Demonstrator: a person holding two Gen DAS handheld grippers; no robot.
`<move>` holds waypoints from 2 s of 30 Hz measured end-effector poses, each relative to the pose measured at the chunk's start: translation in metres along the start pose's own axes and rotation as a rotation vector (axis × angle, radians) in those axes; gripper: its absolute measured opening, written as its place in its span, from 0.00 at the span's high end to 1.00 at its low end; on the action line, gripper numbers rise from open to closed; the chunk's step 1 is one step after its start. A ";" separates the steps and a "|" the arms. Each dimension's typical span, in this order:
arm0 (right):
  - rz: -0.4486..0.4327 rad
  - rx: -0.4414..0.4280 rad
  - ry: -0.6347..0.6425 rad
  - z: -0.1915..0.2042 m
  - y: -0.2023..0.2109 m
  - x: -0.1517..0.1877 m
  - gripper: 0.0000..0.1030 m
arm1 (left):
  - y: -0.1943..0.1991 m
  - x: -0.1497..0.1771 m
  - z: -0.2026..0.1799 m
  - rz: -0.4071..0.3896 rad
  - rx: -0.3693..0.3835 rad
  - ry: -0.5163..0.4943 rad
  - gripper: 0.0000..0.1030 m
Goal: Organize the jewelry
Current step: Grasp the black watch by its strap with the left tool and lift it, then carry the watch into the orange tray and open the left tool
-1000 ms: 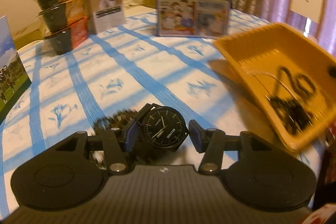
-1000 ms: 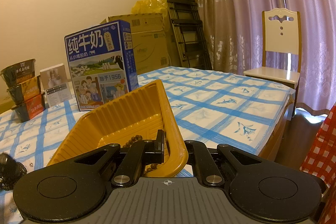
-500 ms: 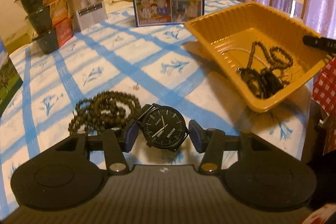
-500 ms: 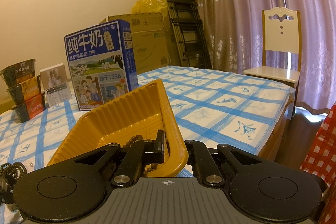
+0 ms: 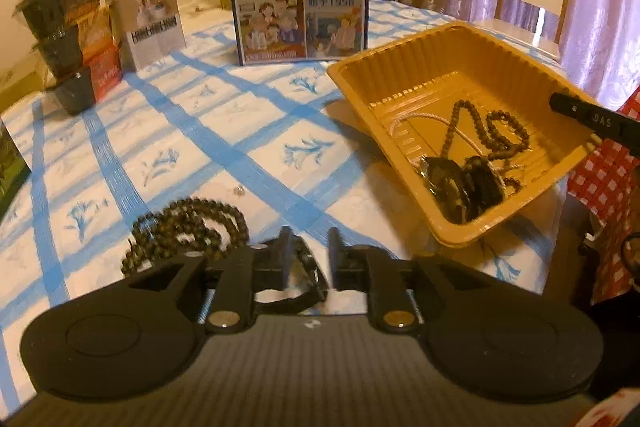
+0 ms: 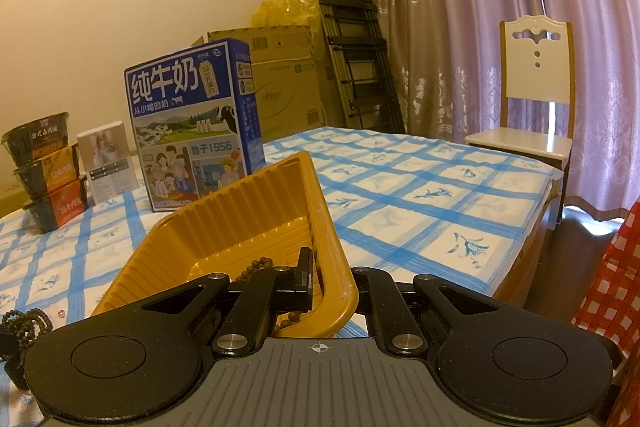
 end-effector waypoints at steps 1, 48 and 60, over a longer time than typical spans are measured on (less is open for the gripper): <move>0.000 0.000 0.000 0.000 0.000 0.000 0.93 | 0.000 0.002 0.000 0.007 0.000 0.004 0.69; -0.002 0.003 0.007 0.007 0.002 -0.002 0.93 | 0.015 -0.080 -0.120 -0.116 0.354 -0.004 0.92; 0.000 0.003 0.006 0.010 0.002 -0.003 0.93 | -0.034 -0.082 -0.147 -0.008 0.435 0.041 0.92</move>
Point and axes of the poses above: each gripper's, at about its wrist camera, not at the fingertips, and y roughly against the way its jaws point, z to its left, x to its underside, the point moved 8 cm from there along -y, roughly the way its jaws point, and after that the axes turned 8 degrees about z, right-handed, at the moved point
